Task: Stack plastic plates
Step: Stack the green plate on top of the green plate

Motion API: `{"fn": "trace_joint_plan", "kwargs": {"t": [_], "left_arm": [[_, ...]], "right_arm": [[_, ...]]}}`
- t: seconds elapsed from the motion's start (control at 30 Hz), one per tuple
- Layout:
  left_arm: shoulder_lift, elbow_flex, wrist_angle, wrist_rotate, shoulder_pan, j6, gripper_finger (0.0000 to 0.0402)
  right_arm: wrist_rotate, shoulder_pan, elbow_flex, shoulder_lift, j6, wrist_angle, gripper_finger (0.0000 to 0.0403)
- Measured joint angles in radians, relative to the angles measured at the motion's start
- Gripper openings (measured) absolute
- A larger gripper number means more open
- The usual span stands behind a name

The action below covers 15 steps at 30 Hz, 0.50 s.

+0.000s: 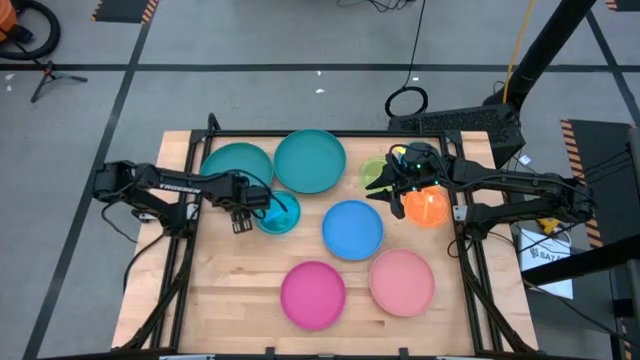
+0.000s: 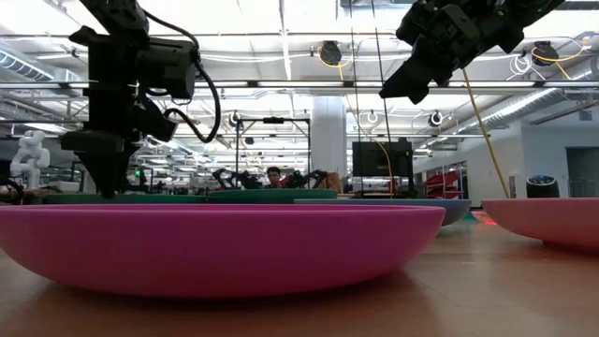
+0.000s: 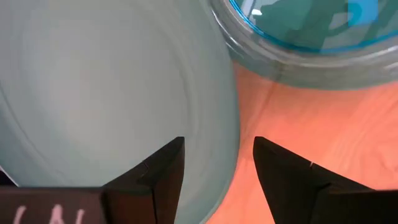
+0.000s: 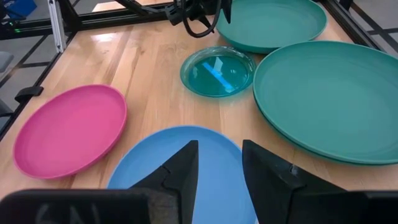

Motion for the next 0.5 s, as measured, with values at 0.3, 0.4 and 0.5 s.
{"fn": "trace_joint_plan", "kwargs": {"t": [0.3, 0.4, 0.5], "left_arm": [[0.009, -0.033, 0.084, 0.026, 0.021, 0.015, 0.0197], [0.009, -0.033, 0.082, 0.027, 0.021, 0.015, 0.0197], [0.009, -0.033, 0.082, 0.027, 0.021, 0.015, 0.0187]], "right_arm": [[0.000, 0.000, 0.000, 0.000, 0.002, 0.000, 0.0116], [0.000, 0.000, 0.000, 0.000, 0.001, 0.000, 0.0116], [0.000, 0.000, 0.000, 0.000, 0.001, 0.000, 0.0116]]}}
